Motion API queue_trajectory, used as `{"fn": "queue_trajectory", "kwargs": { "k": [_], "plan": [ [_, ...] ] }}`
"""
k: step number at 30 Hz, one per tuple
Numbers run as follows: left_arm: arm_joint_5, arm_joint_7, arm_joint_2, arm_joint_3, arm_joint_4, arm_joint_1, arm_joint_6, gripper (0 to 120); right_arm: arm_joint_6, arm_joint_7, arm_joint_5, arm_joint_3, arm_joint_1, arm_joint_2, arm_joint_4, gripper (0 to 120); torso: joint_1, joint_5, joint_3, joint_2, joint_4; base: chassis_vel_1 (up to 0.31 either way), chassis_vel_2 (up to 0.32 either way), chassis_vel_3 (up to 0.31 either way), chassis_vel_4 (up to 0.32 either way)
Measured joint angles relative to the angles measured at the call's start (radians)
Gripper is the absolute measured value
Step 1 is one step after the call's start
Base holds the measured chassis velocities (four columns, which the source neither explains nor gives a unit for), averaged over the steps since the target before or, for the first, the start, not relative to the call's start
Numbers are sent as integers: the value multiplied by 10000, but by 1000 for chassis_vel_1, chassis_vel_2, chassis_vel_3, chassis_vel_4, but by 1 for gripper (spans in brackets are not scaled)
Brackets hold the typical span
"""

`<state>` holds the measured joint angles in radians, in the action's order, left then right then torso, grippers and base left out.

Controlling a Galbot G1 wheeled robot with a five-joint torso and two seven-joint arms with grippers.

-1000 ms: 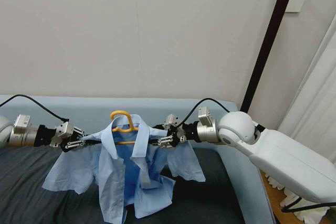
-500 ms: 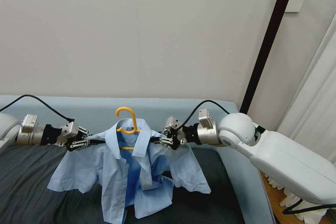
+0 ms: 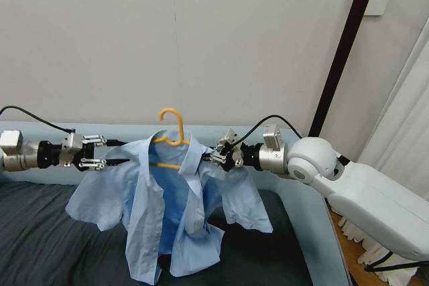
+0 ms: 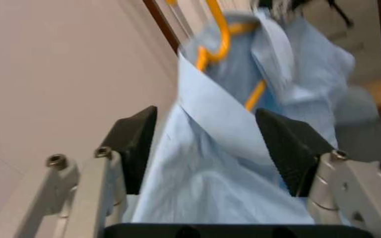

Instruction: Pick up the clothes from the sofa and hang them on the clothes hanger.

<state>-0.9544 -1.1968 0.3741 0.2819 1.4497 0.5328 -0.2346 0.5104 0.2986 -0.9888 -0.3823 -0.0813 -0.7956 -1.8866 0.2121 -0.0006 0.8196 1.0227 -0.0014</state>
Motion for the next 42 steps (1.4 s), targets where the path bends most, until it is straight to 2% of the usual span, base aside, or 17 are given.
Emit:
{"fn": "queue_trajectory", "kwargs": {
  "k": [3, 5, 9, 11, 14, 17, 20, 21, 23, 24, 26, 27, 28, 29, 32, 37, 42],
  "plan": [
    [-1163, 618, -45, 124, 278, 81, 80, 81, 425, -791, -1121, 42, 598, 161, -356, 7, -1, 2, -1, 0, 1, 0, 0, 0, 0],
    [-1393, 880, -24, 184, 447, 299, 119, 90, 549, -1141, -1811, 44, 1039, 262, -523, 7, 0, -2, -1, 1, 1, 0, 0, 0, 0],
    [-1481, 1266, 130, 294, 720, 767, 125, 99, 715, -1716, -2898, 169, 1542, 390, -744, 7, 0, -4, 0, 0, 3, 0, 0, 0, 0],
    [-1610, 1465, 190, 365, 859, 990, 118, 100, 843, -2146, -3416, 240, 1733, 444, -839, 7, 0, -4, -1, 0, 1, 0, 0, 0, 0],
    [-1944, 2090, 441, 761, 1423, 1861, 113, 100, 1529, -3465, -4560, 454, 2203, 527, -1075, 7, 0, 0, -1, 1, 0, 0, 0, 0, 0],
    [-1885, 2660, 681, 1085, 1954, 2525, 87, 100, 1785, -3946, -4816, 548, 2434, 570, -1133, 7, 0, -5, -1, 1, 2, 0, 0, 0, 0],
    [-1254, 4353, 1234, 1476, 2997, 3487, -72, 100, 1919, -4652, -5100, 664, 2558, 621, -1303, 7, -1, 0, -1, 1, 2, 0, 0, 0, 0],
    [-1254, 4353, 1234, 1476, 2997, 3487, -72, 100, 1919, -4652, -5100, 664, 2558, 621, -1303, 7, -1, 0, -1, 1, 2, 0, 0, 0, 0],
    [-576, 6014, 1743, 1455, 3728, 3967, -195, 100, 1942, -5007, -5239, 817, 2462, 633, -1446, 7, -1, 0, -1, 1, 1, 0, 0, 0, 0],
    [-576, 6014, 1743, 1455, 3728, 3967, -195, 100, 1942, -5007, -5239, 817, 2462, 633, -1446, 7, -1, 0, -1, 1, 1, 0, 0, 0, 0],
    [-10, 8068, 2304, 1146, 4424, 4246, -181, 100, 1942, -5276, -5298, 910, 2186, 657, -1593, 7, -1, -1, 0, 1, 1, 0, 0, 0, 0],
    [91, 8768, 2484, 1004, 4647, 4292, -90, 100, 1940, -5400, -5294, 913, 2085, 660, -1643, 7, -1, -1, 0, 1, 1, 0, 0, 0, 0],
    [91, 8768, 2484, 1004, 4647, 4292, -90, 100, 1940, -5400, -5294, 913, 2085, 660, -1643, 7, -1, -1, 0, 1, 1, 0, 0, 0, 0],
    [201, 9846, 2717, 812, 4964, 4305, 74, 100, 1932, -5573, -5268, 913, 1956, 658, -1691, 7, 0, 0, 0, 0, 0, 0, 0, 0, 0],
    [305, 11194, 3051, 470, 5464, 4207, 450, 100, 1915, -5991, -5004, 900, 1803, 603, -1672, 7, -1, 0, 0, 1, 0, 0, 0, 0, 0],
    [327, 11404, 3058, 269, 5798, 4259, 783, 100, 1902, -6540, -4749, 833, 1783, 589, -1586, 7, 0, 0, 1, 1, 1, 0, 0, 0, 0],
    [967, 10637, 3186, -173, 5860, 4414, 757, 100, 1900, -7051, -4608, 757, 1905, 536, -1573, 7, -1, -1, 0, 0, 2, 0, 0, 0, 0]
  ]
}}
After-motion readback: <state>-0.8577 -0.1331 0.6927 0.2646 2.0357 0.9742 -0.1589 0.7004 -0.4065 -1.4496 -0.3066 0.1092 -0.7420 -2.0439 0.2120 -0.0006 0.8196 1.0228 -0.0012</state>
